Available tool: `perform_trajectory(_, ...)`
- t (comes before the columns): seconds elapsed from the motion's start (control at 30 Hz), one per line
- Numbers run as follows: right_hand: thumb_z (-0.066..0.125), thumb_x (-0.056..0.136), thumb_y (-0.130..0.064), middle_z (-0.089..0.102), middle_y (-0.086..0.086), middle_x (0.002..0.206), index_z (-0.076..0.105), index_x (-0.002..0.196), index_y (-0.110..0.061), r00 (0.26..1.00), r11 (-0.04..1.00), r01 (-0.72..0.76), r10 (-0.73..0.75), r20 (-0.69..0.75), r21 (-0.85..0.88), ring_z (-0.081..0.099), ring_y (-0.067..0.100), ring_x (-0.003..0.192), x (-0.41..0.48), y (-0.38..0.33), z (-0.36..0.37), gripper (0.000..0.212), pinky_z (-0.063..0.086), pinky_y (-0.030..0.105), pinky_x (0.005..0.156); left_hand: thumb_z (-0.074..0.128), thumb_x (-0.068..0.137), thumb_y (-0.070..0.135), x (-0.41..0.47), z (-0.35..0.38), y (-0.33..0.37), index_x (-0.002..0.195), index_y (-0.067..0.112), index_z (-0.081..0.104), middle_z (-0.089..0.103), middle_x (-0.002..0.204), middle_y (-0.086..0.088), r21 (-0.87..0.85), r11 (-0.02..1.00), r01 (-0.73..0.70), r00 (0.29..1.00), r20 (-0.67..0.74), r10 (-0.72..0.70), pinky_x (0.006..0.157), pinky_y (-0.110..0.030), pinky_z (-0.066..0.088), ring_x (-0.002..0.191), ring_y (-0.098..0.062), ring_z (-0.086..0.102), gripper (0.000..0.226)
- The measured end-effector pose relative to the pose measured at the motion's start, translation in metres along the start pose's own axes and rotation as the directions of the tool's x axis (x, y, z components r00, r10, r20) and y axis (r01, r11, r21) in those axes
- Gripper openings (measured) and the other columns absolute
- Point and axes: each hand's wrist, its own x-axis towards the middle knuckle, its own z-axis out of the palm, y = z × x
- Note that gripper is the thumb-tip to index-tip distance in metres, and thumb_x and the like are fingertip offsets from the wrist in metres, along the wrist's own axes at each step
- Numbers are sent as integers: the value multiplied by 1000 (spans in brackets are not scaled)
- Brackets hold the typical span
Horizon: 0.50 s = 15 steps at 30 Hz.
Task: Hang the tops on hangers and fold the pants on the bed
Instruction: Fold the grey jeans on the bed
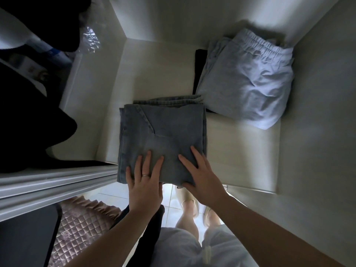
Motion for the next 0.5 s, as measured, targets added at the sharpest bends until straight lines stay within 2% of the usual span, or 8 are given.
perform_trajectory(0.2,68,91,-36,-9,-3,167,19,157,-39,996,998,40,-36,77,-56,-3,30,154,32,-14,-6,83,47,49,106,82,73,17,15,0,-12,151,25,37,29,162,-10,-6,995,102,994,-36,-102,113,-68,25,148,-37,27,90)
perform_trajectory(0.3,69,89,-36,-7,-3,167,20,157,-39,997,997,56,-53,48,-61,-1,31,154,58,-23,-8,83,48,49,105,76,74,13,39,-3,-22,152,26,36,28,162,-10,15,990,139,989,-53,-138,114,-68,22,148,-36,26,88)
perform_trajectory(0.5,67,90,-44,-5,-2,168,19,157,-39,999,995,28,-31,-33,-92,3,31,153,117,-30,-23,83,46,48,107,70,75,11,115,-13,-41,150,32,36,30,161,-7,48,993,106,992,-78,-102,113,-71,15,149,-37,23,85)
